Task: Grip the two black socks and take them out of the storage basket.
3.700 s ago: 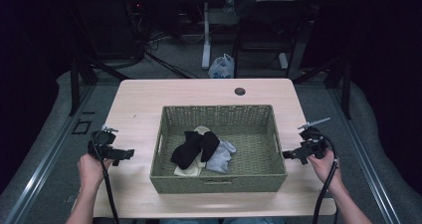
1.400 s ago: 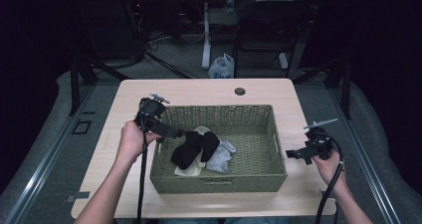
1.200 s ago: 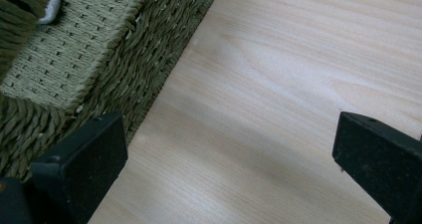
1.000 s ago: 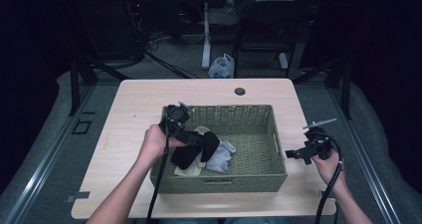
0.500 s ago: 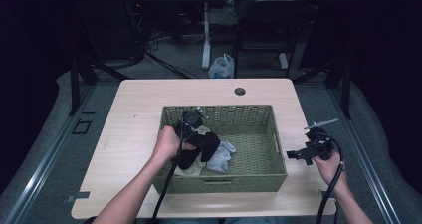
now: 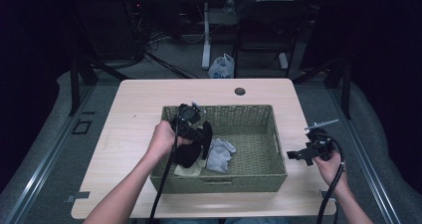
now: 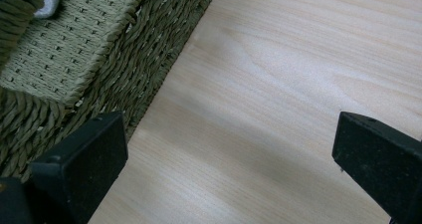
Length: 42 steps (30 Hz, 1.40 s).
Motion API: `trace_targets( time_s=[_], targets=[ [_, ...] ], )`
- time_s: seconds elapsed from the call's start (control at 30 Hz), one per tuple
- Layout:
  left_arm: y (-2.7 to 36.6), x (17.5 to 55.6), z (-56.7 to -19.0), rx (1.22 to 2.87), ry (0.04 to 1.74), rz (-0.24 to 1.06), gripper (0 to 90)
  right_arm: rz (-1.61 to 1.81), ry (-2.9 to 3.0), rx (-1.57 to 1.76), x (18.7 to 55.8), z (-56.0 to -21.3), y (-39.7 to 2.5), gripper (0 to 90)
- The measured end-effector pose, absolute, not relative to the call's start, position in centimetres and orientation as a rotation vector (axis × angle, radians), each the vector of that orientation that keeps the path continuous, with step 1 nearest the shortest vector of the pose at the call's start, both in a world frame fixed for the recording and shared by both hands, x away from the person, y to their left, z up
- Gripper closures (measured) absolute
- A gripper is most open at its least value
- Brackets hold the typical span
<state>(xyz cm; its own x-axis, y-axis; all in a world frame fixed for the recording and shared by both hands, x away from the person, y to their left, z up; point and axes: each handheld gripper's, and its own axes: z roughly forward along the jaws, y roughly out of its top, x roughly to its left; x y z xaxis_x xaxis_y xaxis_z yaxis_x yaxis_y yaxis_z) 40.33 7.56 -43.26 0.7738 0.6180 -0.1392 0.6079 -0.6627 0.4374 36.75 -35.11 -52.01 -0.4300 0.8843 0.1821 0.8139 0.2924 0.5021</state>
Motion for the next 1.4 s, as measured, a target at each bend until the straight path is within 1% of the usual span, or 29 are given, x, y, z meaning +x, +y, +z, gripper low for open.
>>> trace_targets(
  time_s=[0.37, 0.7, 1.0, 1.4],
  targets=[
    [9.1, 39.9, -38.8, 2.464, 0.884, 0.057, 86.2, 0.811, 2.419, 1.606, 36.7, -52.0, -35.1, 0.2],
    [9.6, 39.8, -35.3, 2.466, 0.869, 0.111, 86.3, 0.814, 2.415, 1.605, 36.7, -52.0, -35.1, 0.3],
    [10.4, 40.3, -33.4, 2.471, 0.888, 0.149, 86.2, 0.813, 2.422, 1.603, 36.7, -52.0, -35.1, 0.2],
    [11.9, 40.9, -31.4, 2.439, 0.918, 0.202, 86.1, 0.819, 2.421, 1.609, 36.8, -52.0, -35.1, 0.3]
  ],
)
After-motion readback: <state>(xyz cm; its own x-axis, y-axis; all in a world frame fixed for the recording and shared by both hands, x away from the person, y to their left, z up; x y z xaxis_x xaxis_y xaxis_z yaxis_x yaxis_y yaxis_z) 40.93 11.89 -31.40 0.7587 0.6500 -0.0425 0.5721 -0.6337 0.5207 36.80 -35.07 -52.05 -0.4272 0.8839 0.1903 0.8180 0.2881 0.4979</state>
